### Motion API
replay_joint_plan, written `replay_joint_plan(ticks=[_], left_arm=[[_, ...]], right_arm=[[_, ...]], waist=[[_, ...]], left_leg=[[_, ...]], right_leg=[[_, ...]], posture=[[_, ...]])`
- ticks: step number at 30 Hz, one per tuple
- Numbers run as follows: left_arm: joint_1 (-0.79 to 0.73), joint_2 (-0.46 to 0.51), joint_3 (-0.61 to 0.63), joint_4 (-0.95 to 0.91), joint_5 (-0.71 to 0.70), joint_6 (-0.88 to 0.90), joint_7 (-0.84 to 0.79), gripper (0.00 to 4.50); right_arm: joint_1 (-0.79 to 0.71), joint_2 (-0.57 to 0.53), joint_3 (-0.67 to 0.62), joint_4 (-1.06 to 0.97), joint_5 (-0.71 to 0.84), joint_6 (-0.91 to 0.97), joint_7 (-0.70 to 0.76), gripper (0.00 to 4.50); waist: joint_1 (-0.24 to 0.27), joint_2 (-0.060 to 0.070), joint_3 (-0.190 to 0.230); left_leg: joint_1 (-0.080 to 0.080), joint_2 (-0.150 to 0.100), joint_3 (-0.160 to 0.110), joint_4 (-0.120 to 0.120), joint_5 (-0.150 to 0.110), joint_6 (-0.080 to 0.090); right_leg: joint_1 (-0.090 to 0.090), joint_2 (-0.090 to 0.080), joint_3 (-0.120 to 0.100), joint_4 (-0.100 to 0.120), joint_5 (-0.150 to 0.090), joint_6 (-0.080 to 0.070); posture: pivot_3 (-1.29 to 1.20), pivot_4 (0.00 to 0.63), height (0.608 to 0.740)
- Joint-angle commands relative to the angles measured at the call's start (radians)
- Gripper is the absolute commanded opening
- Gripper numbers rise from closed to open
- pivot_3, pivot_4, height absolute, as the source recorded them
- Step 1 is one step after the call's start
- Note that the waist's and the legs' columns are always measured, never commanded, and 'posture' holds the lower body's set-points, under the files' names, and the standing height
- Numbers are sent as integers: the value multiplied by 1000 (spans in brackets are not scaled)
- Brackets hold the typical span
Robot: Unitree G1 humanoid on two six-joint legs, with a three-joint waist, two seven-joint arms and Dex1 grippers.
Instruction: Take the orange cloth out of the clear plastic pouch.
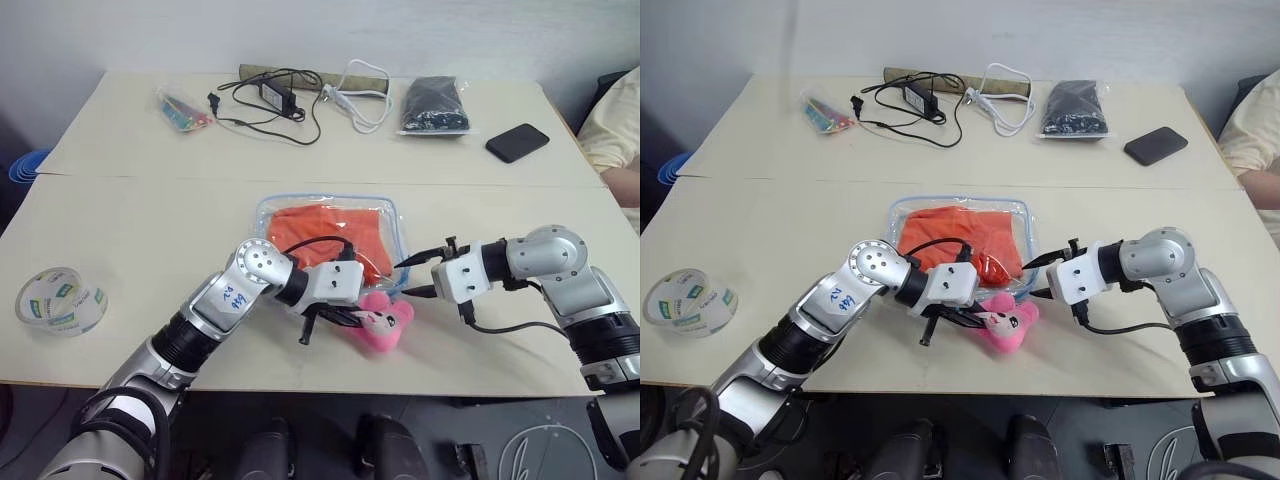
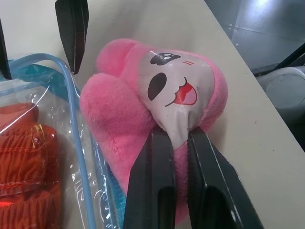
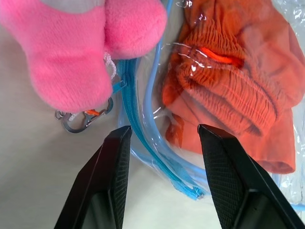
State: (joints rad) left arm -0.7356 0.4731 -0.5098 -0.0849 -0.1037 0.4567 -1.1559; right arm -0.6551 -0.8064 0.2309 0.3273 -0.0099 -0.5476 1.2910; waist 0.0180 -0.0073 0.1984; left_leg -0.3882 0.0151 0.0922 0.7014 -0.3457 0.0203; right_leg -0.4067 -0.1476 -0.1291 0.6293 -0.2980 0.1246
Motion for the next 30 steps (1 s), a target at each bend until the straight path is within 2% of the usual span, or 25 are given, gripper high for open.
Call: replay_joint_plan(ticks=[1, 4, 7, 12, 18, 20, 25, 30], left_arm=[[11, 7, 28, -53, -15, 4, -2, 0], [27, 20, 37, -76, -24, 21, 0, 0], [64, 56, 62, -119, -27, 47, 9, 0], [212, 181, 189, -257, -46, 148, 66, 0], [458, 333, 459, -423, -127, 247, 131, 0], [574, 378, 618, -453, -157, 290, 143, 0], [790, 462, 924, -427, -172, 290, 129, 0], [846, 496, 1052, -370, -183, 261, 136, 0]], right_arm=[[-27, -1, -12, 11, 21, -18, 2, 1770], [-34, -6, -10, 31, 26, -35, 18, 780], [-39, -14, -8, 50, 34, -55, 43, 36], [-47, -17, -4, 79, 37, -102, 69, 36], [-55, -22, -2, 123, 35, -152, 78, 36], [-62, -27, -2, 147, 43, -175, 94, 36], [-85, -32, 3, 216, 57, -232, 129, 36], [-113, -21, 12, 280, 53, -277, 143, 36]], waist=[[0, 0, 0], [0, 0, 0], [-1, 0, 0], [-15, 0, 0], [-23, 1, 0], [-23, 1, 0], [-23, 1, 1], [-18, 1, 1]], left_leg=[[0, 0, 0, 0, 0, 0], [0, 0, 0, 0, 0, 0], [0, 0, 0, 0, 0, 0], [0, 1, -3, -1, 0, 0], [1, 6, -5, -1, 0, 0], [2, 6, -5, -1, 0, 0], [2, 7, -5, -1, 0, 0], [2, 6, -5, -1, 0, 0]], right_leg=[[0, 0, 0, 0, 0, 0], [0, 0, 0, 0, 0, 0], [0, 0, 0, 0, 0, 0], [0, 0, 0, 0, 0, 0], [0, 0, 1, 0, 0, 0], [0, 0, 1, 0, 0, 0], [0, 0, 1, -1, 0, -1], [1, -1, 1, -1, 0, -1]], posture=[[0, 150, 740], [0, 150, 740], [0, 150, 740], [0, 150, 740], [0, 150, 740], [0, 150, 740], [0, 150, 740], [0, 150, 740]])
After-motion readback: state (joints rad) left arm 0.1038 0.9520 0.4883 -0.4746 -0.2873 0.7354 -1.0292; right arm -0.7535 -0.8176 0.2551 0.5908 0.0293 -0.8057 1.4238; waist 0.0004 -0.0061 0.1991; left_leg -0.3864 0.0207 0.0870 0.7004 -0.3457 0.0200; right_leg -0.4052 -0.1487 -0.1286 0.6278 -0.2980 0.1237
